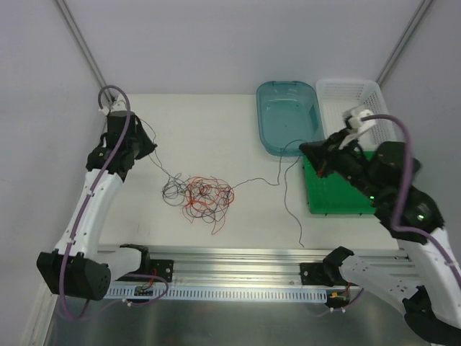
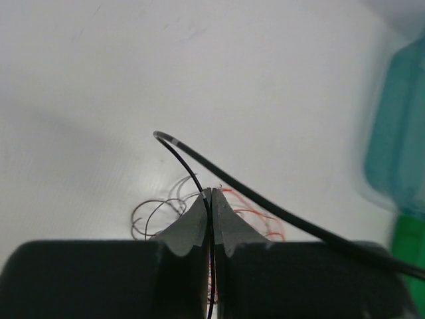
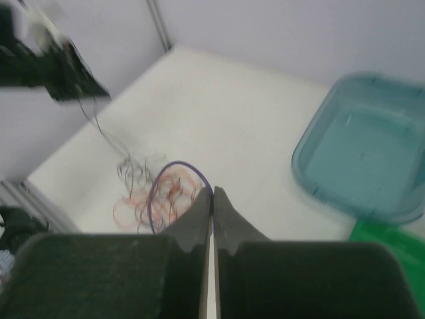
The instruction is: Untangle the cables
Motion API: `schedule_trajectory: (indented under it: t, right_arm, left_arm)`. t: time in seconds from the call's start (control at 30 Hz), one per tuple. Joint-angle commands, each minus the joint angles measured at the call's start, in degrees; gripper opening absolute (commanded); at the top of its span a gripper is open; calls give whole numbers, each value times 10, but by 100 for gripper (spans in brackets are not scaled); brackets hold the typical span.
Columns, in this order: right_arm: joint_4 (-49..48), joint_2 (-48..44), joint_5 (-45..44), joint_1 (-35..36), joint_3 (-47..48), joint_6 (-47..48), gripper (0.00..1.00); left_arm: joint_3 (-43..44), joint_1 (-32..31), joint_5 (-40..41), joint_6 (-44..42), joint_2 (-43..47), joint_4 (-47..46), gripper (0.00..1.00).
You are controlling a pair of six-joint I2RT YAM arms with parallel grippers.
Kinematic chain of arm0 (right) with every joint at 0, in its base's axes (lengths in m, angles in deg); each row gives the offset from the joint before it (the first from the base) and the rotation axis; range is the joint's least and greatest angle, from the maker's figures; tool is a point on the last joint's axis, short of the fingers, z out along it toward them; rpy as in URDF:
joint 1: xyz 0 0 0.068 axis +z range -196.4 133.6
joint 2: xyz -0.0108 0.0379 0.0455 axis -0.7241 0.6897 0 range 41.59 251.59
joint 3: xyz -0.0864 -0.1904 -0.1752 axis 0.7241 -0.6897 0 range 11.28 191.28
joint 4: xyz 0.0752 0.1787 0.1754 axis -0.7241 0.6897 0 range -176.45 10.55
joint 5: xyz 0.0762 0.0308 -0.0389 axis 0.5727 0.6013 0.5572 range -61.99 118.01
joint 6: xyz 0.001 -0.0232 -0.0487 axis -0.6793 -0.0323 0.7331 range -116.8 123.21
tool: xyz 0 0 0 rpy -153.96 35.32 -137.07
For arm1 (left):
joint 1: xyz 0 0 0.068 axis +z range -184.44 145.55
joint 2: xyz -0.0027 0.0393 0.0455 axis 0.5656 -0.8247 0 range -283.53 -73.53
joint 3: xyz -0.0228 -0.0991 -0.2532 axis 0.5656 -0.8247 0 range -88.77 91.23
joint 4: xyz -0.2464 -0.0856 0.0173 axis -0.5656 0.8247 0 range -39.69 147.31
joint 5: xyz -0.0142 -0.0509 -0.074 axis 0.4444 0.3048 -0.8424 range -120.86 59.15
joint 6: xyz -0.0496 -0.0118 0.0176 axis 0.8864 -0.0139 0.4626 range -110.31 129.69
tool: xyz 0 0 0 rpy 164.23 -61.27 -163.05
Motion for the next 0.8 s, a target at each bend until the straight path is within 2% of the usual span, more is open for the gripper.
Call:
schedule_trajectory:
  t: [0.0,0.07,0.2,0.3,0.33,0.43,0.6,0.67,0.77]
  right_arm:
    - [-85,36,30,-1,-166,-76,1]
    - [-132,55,45,-1,-270,-138,1]
    - [-211,116,62,7,-346,-165,7]
    - [-199,172,75,21,-332,-141,27]
    - [-195,179,77,26,-325,-132,37]
    - [-211,178,98,52,-310,-98,52]
    - [-265,165,155,94,-270,-82,65]
    - [-307,153,169,110,-258,-83,71]
    - [-366,153,197,131,-243,-82,72]
  left_arm:
    - [86,-2,-88,-49,66,5,0]
    - [132,-5,-128,-50,76,6,0]
    - [205,-9,-247,-38,87,6,0]
    - [268,-9,-302,-24,81,6,0]
    - [297,-10,-331,-20,80,6,0]
    - [334,-12,-365,-5,72,6,0]
    - [352,-30,-405,9,54,5,0]
    - [352,-50,-386,7,52,5,0]
    - [344,-83,-358,7,51,4,0]
